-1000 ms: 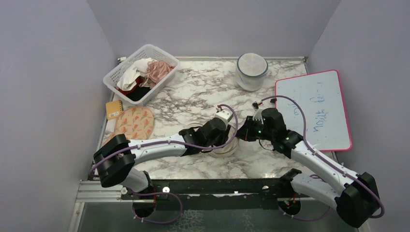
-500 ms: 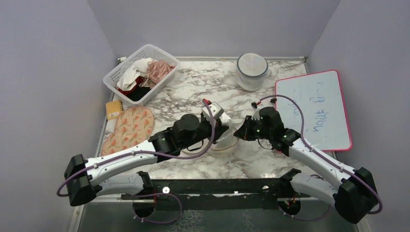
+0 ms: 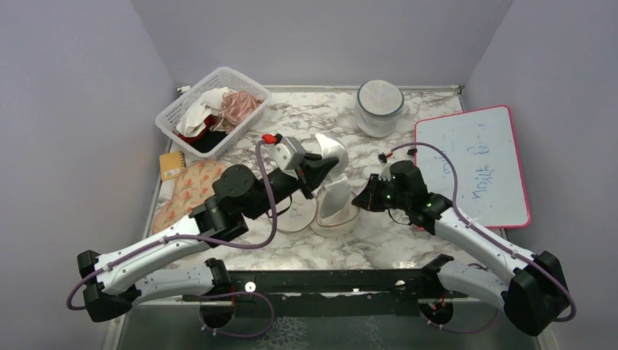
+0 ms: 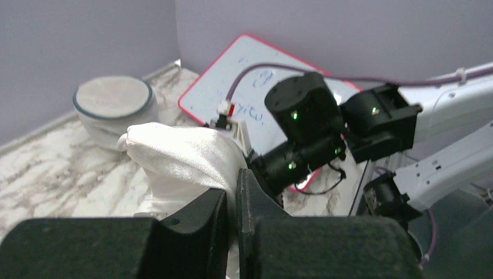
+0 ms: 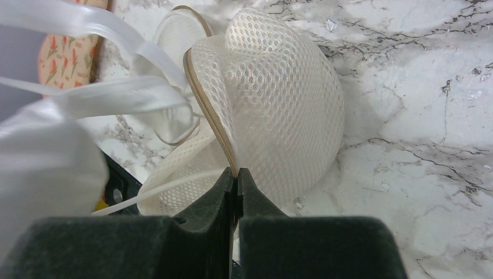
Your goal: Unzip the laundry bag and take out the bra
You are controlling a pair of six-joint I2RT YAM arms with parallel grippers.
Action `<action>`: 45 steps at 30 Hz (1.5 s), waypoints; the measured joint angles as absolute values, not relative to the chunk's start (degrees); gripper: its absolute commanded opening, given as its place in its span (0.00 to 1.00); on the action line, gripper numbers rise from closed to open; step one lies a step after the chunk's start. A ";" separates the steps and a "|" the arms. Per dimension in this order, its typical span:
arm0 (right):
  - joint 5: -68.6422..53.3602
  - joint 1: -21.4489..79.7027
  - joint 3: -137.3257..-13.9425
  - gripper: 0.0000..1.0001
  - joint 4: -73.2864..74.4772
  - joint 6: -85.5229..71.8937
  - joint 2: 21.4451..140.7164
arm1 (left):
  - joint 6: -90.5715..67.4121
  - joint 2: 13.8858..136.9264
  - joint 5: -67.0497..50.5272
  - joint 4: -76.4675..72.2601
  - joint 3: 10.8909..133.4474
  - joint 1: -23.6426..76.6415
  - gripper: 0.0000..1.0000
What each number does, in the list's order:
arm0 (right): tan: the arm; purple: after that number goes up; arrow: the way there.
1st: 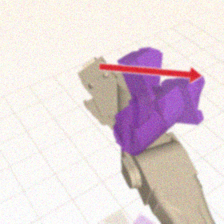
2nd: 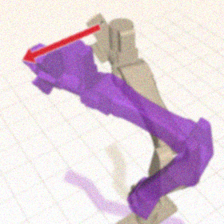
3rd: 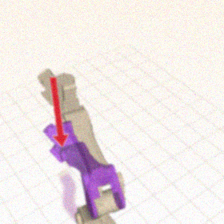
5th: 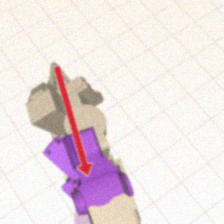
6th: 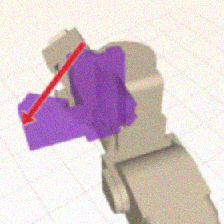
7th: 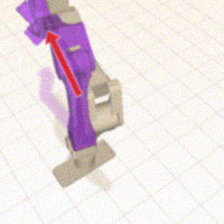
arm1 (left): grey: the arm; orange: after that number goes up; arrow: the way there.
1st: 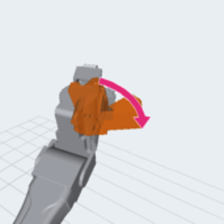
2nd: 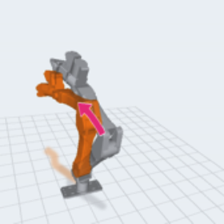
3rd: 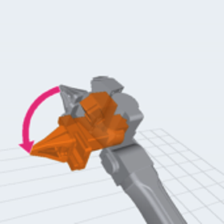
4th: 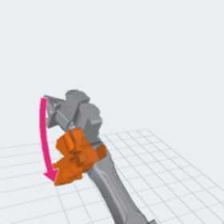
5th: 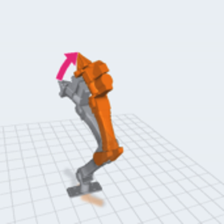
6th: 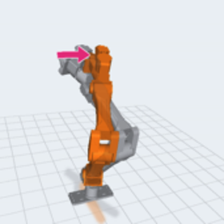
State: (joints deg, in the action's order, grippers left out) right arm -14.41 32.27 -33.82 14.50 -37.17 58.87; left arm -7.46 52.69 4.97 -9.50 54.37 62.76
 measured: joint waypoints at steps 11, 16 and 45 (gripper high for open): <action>-14.39 32.27 -33.82 0.01 14.52 -37.17 58.87 | 1.41 62.08 16.67 -8.91 76.64 61.41 0.00; -14.44 32.27 -33.82 0.01 14.52 -37.15 58.87 | 4.03 68.73 16.47 -9.02 85.73 55.64 0.00; -14.39 32.27 -36.47 0.02 14.52 -32.69 61.56 | -35.55 99.96 -2.20 -20.18 93.62 -0.99 0.00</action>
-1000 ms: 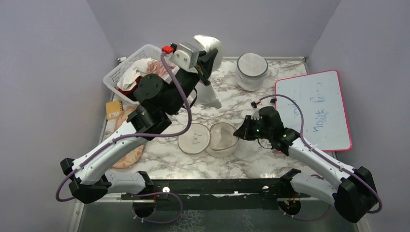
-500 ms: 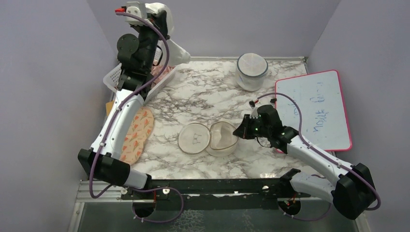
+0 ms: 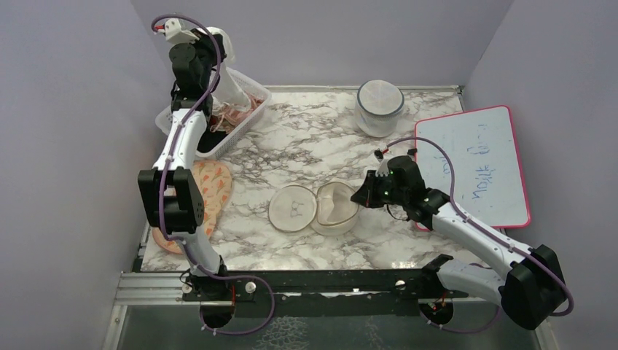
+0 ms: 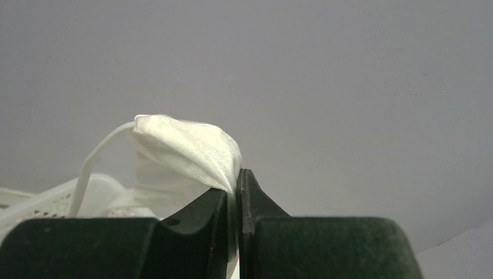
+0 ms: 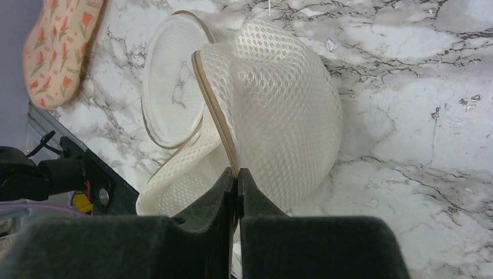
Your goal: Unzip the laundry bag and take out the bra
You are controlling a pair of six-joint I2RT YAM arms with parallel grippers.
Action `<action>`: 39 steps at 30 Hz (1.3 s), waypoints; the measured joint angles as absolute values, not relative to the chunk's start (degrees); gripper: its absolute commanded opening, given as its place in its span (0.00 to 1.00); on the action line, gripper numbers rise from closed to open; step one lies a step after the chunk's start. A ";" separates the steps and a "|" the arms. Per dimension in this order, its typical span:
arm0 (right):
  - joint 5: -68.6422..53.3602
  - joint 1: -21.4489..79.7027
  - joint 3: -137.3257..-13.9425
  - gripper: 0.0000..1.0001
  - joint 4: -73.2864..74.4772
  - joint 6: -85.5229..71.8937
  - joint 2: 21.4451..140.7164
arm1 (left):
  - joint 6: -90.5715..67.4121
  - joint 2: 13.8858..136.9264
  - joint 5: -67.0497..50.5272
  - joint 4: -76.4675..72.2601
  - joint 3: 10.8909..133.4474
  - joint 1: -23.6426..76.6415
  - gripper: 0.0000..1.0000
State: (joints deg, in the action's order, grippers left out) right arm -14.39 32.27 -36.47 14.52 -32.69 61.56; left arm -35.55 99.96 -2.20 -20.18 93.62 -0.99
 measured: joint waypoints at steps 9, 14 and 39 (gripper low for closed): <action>-14.39 32.27 -36.47 0.02 14.52 -32.60 62.37 | -40.21 111.70 -7.20 -21.41 92.88 -6.48 0.00; -14.39 32.27 -36.47 0.02 14.50 -32.23 62.61 | -42.35 111.81 -8.78 -26.30 83.83 -10.11 0.00; -14.39 32.27 -36.36 0.03 13.69 -31.22 62.94 | -43.97 87.77 -7.07 -25.58 52.53 -15.62 0.99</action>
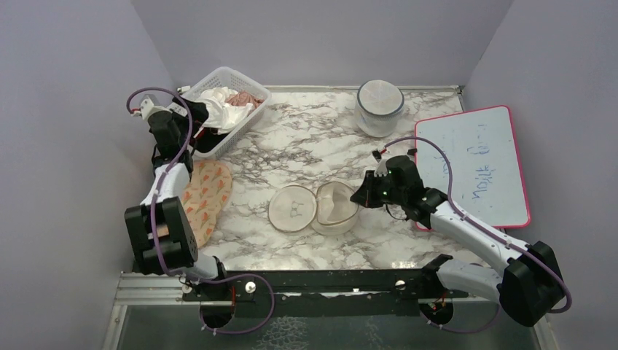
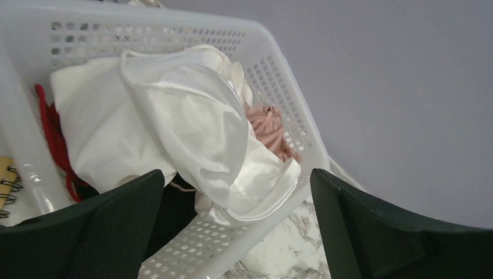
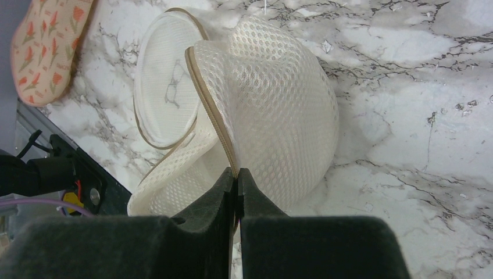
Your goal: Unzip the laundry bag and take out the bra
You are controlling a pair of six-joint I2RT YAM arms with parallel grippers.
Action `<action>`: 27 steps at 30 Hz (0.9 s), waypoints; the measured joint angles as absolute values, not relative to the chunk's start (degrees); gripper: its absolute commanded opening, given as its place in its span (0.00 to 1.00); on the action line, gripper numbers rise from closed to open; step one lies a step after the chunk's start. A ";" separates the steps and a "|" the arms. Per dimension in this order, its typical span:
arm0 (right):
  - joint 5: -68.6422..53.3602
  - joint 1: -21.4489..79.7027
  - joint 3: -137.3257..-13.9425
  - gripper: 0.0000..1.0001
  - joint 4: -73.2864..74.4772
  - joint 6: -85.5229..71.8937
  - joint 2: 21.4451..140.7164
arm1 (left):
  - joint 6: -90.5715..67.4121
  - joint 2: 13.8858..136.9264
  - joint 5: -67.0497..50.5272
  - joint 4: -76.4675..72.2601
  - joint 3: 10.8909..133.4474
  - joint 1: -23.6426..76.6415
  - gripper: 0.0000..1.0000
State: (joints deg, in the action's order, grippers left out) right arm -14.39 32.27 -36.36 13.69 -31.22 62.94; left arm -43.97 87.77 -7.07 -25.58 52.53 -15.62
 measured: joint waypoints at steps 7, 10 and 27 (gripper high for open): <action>-11.84 32.27 -36.60 0.03 14.63 -31.40 63.31 | -41.78 76.36 -1.23 -11.09 52.27 -13.67 0.99; -7.81 32.27 -38.63 0.03 16.93 -31.40 65.28 | -39.86 71.90 -1.08 -7.92 48.93 -7.40 0.99; 1.56 32.14 -46.65 0.87 22.46 -26.68 64.79 | -41.80 35.66 -10.22 13.47 20.45 19.46 0.62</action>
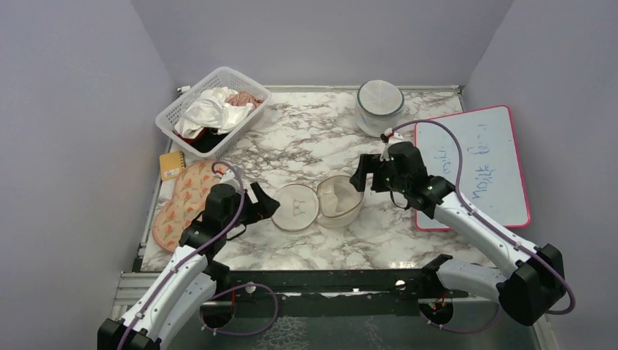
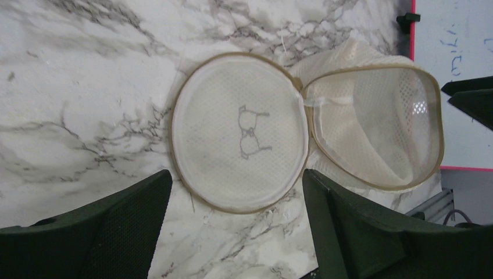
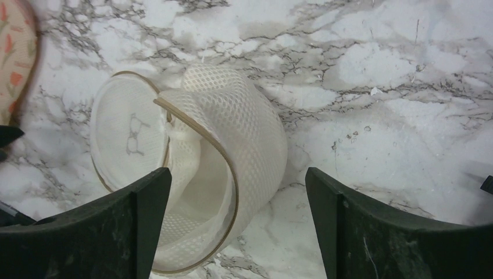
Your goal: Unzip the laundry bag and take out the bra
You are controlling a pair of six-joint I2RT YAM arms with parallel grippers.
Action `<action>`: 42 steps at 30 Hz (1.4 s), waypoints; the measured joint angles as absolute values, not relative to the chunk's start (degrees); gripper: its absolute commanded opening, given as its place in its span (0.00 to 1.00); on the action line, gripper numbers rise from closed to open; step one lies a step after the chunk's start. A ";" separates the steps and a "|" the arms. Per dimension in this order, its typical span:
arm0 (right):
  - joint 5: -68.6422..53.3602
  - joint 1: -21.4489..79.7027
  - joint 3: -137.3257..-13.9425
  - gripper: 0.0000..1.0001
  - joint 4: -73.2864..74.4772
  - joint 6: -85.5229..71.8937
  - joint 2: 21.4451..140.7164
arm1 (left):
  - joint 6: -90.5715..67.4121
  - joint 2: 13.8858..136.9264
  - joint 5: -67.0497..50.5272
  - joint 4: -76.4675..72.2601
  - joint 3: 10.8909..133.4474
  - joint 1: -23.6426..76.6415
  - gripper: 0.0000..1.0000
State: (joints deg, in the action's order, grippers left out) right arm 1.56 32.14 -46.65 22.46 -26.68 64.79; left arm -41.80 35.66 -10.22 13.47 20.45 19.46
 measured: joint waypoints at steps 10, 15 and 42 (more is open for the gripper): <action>0.75 32.14 -46.65 0.88 23.20 -26.50 61.10 | -49.74 48.38 -3.66 21.54 20.29 23.81 0.53; 0.75 32.14 -46.65 0.87 23.18 -26.50 60.97 | -52.18 50.70 -1.58 21.96 20.53 25.56 0.41; 1.04 32.14 -45.78 0.86 23.18 -25.67 59.96 | -76.09 79.90 18.52 36.62 40.91 44.38 0.22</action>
State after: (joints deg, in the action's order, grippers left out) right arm 1.04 32.14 -45.78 23.18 -25.67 59.96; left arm -76.09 79.90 18.52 36.62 40.91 44.38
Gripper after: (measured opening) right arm 0.866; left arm 0.282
